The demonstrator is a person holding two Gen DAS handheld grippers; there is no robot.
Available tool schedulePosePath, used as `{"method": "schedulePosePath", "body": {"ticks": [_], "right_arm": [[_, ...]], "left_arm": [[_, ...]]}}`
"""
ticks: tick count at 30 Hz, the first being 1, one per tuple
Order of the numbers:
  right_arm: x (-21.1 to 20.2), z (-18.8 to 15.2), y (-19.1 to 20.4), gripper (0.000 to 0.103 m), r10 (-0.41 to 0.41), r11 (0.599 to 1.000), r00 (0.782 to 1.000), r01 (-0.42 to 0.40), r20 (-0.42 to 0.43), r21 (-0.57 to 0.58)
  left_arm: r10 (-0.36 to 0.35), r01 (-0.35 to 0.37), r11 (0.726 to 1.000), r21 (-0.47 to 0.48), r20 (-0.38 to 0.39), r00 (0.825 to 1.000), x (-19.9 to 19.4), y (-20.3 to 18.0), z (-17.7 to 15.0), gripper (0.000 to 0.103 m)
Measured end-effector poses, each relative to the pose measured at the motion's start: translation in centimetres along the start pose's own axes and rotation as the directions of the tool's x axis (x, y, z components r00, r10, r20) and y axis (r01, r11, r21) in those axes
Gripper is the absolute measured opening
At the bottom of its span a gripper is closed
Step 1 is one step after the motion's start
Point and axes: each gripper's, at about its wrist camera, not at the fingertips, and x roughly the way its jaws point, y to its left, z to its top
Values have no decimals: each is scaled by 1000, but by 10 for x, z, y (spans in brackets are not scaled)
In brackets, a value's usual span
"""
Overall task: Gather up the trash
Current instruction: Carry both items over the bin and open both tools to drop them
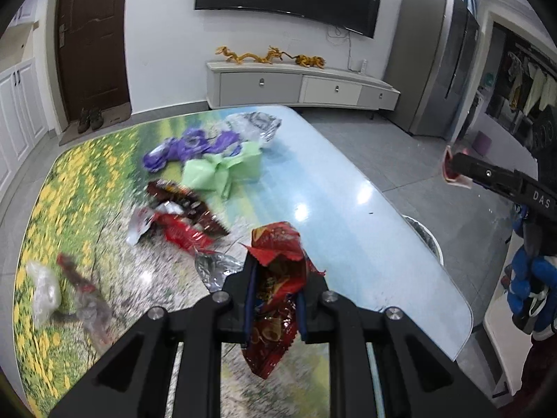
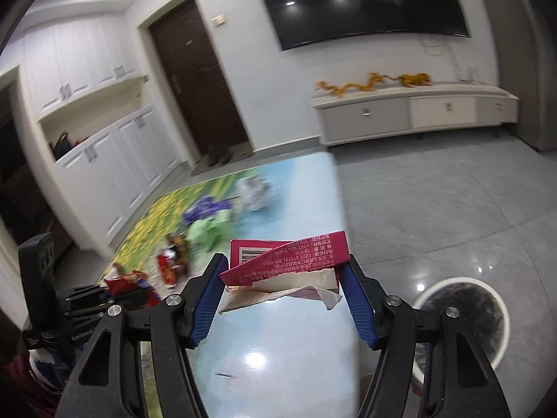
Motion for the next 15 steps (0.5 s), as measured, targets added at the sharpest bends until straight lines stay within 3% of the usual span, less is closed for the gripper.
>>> {"method": "schedulePosePath", "body": {"ticks": [8, 15], "right_arm": [[-20, -14, -96, 65, -133, 975, 991, 127, 23, 181], [-18, -37, -174, 65, -213, 923, 977, 211, -29, 322]], "left_arm": [[-55, 57, 991, 125, -16, 998, 32, -65, 42, 18], [-124, 143, 958, 250, -90, 988, 93, -154, 73, 18]]}}
